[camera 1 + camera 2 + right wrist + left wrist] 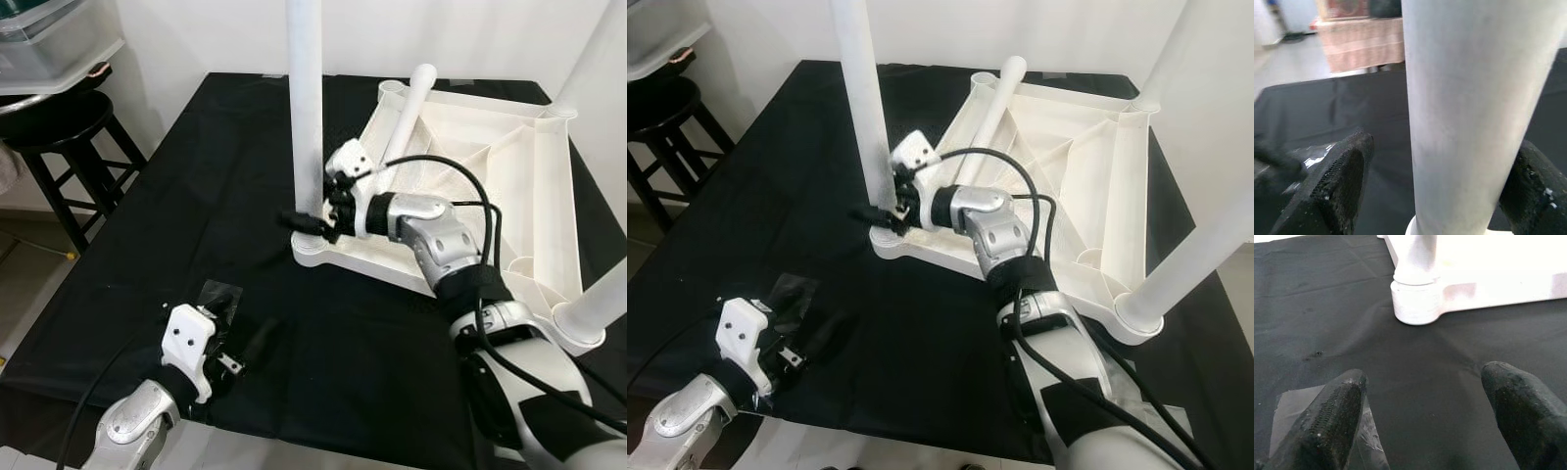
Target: Building children table
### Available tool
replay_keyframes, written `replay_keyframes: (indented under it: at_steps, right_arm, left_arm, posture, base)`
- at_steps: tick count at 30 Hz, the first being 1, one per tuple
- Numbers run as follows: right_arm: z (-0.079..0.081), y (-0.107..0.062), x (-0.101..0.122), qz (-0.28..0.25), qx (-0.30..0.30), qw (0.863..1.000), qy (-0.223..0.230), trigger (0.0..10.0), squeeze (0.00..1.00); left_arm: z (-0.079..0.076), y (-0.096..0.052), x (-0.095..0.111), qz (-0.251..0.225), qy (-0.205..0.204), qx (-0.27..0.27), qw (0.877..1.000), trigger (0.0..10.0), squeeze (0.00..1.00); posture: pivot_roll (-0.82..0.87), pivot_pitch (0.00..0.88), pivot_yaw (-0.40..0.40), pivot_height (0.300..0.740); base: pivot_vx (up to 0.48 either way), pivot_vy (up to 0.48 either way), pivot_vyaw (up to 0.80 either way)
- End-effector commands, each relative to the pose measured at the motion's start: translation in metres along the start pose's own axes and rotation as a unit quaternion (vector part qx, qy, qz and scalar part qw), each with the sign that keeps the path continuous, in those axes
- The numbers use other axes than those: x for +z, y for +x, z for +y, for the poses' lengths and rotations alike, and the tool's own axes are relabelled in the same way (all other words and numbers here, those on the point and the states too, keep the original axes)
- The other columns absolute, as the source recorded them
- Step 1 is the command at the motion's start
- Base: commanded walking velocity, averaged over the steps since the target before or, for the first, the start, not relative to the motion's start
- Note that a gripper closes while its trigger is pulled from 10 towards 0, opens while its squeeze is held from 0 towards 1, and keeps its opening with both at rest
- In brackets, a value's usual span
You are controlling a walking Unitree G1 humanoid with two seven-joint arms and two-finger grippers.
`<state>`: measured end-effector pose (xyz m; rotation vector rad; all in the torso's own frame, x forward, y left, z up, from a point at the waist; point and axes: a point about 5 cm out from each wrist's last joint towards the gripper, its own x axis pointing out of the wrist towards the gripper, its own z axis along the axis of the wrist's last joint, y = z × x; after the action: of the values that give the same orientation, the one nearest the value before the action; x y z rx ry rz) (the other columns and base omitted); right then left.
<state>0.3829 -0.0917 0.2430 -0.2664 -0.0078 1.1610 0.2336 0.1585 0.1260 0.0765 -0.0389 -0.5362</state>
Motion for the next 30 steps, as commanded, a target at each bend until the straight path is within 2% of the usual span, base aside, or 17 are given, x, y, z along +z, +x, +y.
replay_keyframes:
  at_steps: [1, 4, 8, 9, 10, 11, 17, 20, 21, 22, 23, 25, 26, 27, 28, 29, 30]
  right_arm:
    - [0.010, 0.001, -0.012, 0.010, 0.070, 0.997, 0.021, 10.0, 0.00]
    - [0.014, -0.006, -0.017, 0.021, 0.122, 0.992, 0.032, 10.0, 0.00]
    - [0.014, -0.006, -0.017, 0.021, 0.122, 0.992, 0.032, 10.0, 0.00]
    - [0.016, -0.010, -0.020, 0.034, 0.144, 0.988, 0.033, 8.6, 0.00]
    - [0.016, -0.010, -0.020, 0.034, 0.144, 0.988, 0.033, 8.6, 0.00]
    - [0.017, -0.013, -0.022, 0.037, 0.166, 0.985, 0.037, 0.0, 0.00]
    - [0.030, -0.018, -0.028, 0.033, 0.227, 0.972, 0.051, 0.0, 0.00]
    - [0.030, -0.018, -0.028, 0.033, 0.227, 0.972, 0.051, 0.0, 0.00]
    - [0.039, -0.020, -0.033, 0.033, 0.252, 0.966, 0.055, 0.0, 0.00]
    - [0.039, -0.020, -0.033, 0.033, 0.252, 0.966, 0.055, 0.0, 0.00]
    - [0.054, -0.024, -0.042, 0.036, 0.268, 0.961, 0.058, 0.0, 0.00]
    - [0.054, -0.024, -0.042, 0.036, 0.268, 0.961, 0.058, 0.0, 0.00]
    - [0.068, -0.028, -0.051, 0.038, 0.269, 0.960, 0.061, 0.0, 0.00]
    - [0.080, -0.028, -0.059, 0.043, 0.242, 0.967, 0.063, 0.0, 0.00]
    - [0.080, -0.028, -0.059, 0.043, 0.242, 0.967, 0.063, 0.0, 0.00]
    - [0.086, -0.018, -0.069, 0.051, 0.133, 0.986, 0.087, 0.0, 0.00]
    - [0.086, -0.018, -0.069, 0.051, 0.133, 0.986, 0.087, 0.0, 0.00]
  left_arm:
    - [-0.002, -0.002, -0.001, 0.003, -0.004, -0.002, 1.000, 8.8, 0.00]
    - [-0.002, -0.003, -0.001, 0.005, -0.003, -0.002, 1.000, 8.8, 0.00]
    - [-0.002, -0.003, -0.001, 0.005, -0.003, -0.002, 1.000, 8.8, 0.00]
    - [-0.002, -0.003, -0.001, 0.005, -0.002, -0.002, 1.000, 8.9, 0.00]
    - [-0.002, -0.003, -0.001, 0.005, -0.002, -0.002, 1.000, 8.9, 0.00]
    - [-0.002, -0.004, -0.001, 0.005, -0.003, -0.002, 1.000, 8.9, 0.00]
    - [-0.001, -0.004, -0.001, 0.005, -0.004, -0.002, 1.000, 8.8, 0.00]
    - [-0.001, -0.004, -0.001, 0.005, -0.004, -0.002, 1.000, 8.8, 0.00]
    - [-0.002, -0.004, -0.001, 0.005, -0.004, -0.002, 1.000, 8.8, 0.00]
    - [-0.002, -0.004, -0.001, 0.005, -0.004, -0.002, 1.000, 8.8, 0.00]
    - [-0.002, -0.004, -0.001, 0.005, -0.004, -0.002, 1.000, 8.8, 0.00]
    - [-0.002, -0.004, -0.001, 0.005, -0.004, -0.002, 1.000, 8.8, 0.00]
    - [-0.002, -0.004, -0.001, 0.005, -0.004, -0.002, 1.000, 8.8, 0.00]
    - [-0.002, -0.005, -0.002, 0.005, -0.004, -0.002, 1.000, 8.8, 0.00]
    - [-0.002, -0.005, -0.002, 0.005, -0.004, -0.002, 1.000, 8.8, 0.00]
    - [-0.001, -0.006, -0.002, 0.005, -0.004, -0.002, 1.000, 8.8, 0.00]
    - [-0.001, -0.006, -0.002, 0.005, -0.004, -0.002, 1.000, 8.8, 0.00]
  posture:
    - [0.04, 0.195, 0.027, 0.740]
    - [0.05, 0.196, 0.026, 0.740]
    - [0.05, 0.196, 0.026, 0.740]
    - [0.04, 0.199, 0.026, 0.740]
    - [0.04, 0.199, 0.026, 0.740]
    - [0.04, 0.197, 0.026, 0.740]
    - [0.04, 0.195, 0.026, 0.740]
    - [0.04, 0.195, 0.026, 0.740]
    - [0.04, 0.197, 0.027, 0.740]
    - [0.04, 0.197, 0.027, 0.740]
    - [0.03, 0.199, 0.027, 0.740]
    - [0.03, 0.199, 0.027, 0.740]
    - [0.03, 0.201, 0.024, 0.740]
    - [0.03, 0.203, 0.014, 0.740]
    - [0.03, 0.203, 0.014, 0.740]
    - [0.03, 0.205, 0.002, 0.740]
    - [0.03, 0.205, 0.002, 0.740]
  base:
    - [0.000, 0.000, 0.00]
    - [0.000, 0.000, 0.00]
    - [0.000, 0.000, 0.00]
    - [0.000, 0.000, 0.00]
    - [0.000, 0.000, 0.00]
    - [0.000, 0.000, 0.00]
    - [0.000, 0.000, 0.00]
    - [0.000, 0.000, 0.00]
    - [0.000, 0.000, 0.00]
    - [0.000, 0.000, 0.00]
    - [0.000, 0.000, 0.00]
    - [0.000, 0.000, 0.00]
    - [0.000, 0.000, 0.00]
    - [0.000, 0.000, 0.00]
    - [0.000, 0.000, 0.00]
    - [0.000, 0.000, 0.00]
    - [0.000, 0.000, 0.00]
